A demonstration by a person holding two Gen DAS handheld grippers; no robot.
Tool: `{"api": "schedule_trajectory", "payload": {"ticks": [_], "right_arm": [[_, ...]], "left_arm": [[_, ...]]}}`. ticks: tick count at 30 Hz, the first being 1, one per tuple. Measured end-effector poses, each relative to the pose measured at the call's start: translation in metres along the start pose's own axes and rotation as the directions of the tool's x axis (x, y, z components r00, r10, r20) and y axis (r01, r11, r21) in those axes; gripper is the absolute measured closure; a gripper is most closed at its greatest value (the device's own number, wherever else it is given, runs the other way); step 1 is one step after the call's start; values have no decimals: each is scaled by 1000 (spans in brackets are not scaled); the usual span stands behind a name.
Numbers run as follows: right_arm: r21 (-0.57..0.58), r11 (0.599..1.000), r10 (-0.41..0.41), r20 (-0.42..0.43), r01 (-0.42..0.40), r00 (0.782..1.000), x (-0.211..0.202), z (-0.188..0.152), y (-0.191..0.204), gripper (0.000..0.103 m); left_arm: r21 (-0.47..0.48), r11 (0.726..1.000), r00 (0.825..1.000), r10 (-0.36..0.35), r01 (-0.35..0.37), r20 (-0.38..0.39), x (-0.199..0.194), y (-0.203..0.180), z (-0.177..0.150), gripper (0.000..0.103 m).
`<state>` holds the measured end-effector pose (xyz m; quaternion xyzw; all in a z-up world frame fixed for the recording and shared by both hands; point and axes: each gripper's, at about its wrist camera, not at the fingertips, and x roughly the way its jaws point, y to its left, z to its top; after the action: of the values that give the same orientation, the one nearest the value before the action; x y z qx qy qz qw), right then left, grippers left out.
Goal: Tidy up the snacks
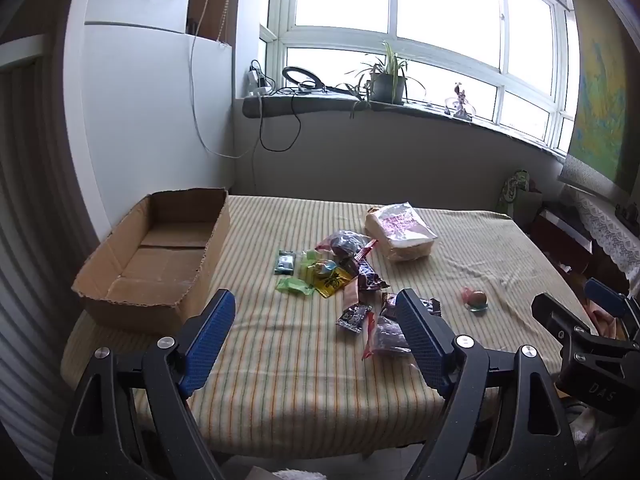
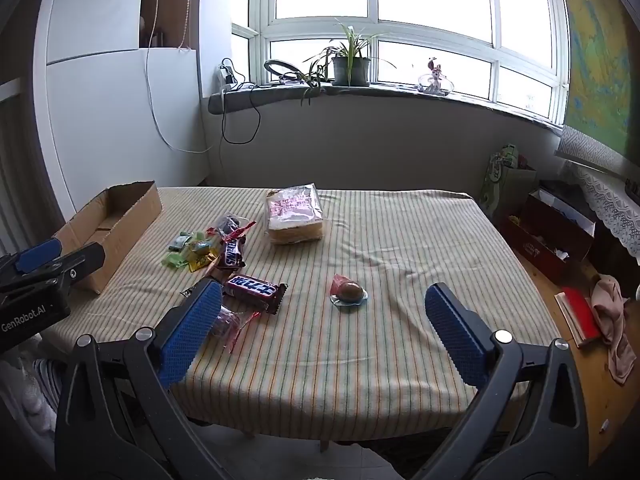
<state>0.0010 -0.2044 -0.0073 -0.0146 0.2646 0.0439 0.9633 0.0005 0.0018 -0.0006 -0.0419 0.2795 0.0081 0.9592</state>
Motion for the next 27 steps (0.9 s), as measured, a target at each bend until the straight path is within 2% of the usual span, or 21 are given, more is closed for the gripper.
{"api": "schedule_trajectory", "payload": {"ticks": [8, 9, 10, 27], "right_arm": [[-3, 1000, 3, -12, -3, 1000, 1, -1, -3, 0], [-7, 1000, -2, -13, 2, 1000, 1, -1, -1, 0], [-7, 1000, -3, -12, 3, 1000, 0, -1, -1, 0], [0, 1000, 0, -13, 0, 1000, 4, -1, 0, 0]], "left_arm": [[-28, 999, 999, -29, 28, -21, 4, 15, 4, 20], [-2, 1000, 1000, 8, -8, -3, 3, 6, -2, 20], [-3, 1000, 1000, 12, -12, -2, 3, 4, -3, 20], [4, 1000, 1000, 2, -2, -13, 7, -2, -4, 20]]}}
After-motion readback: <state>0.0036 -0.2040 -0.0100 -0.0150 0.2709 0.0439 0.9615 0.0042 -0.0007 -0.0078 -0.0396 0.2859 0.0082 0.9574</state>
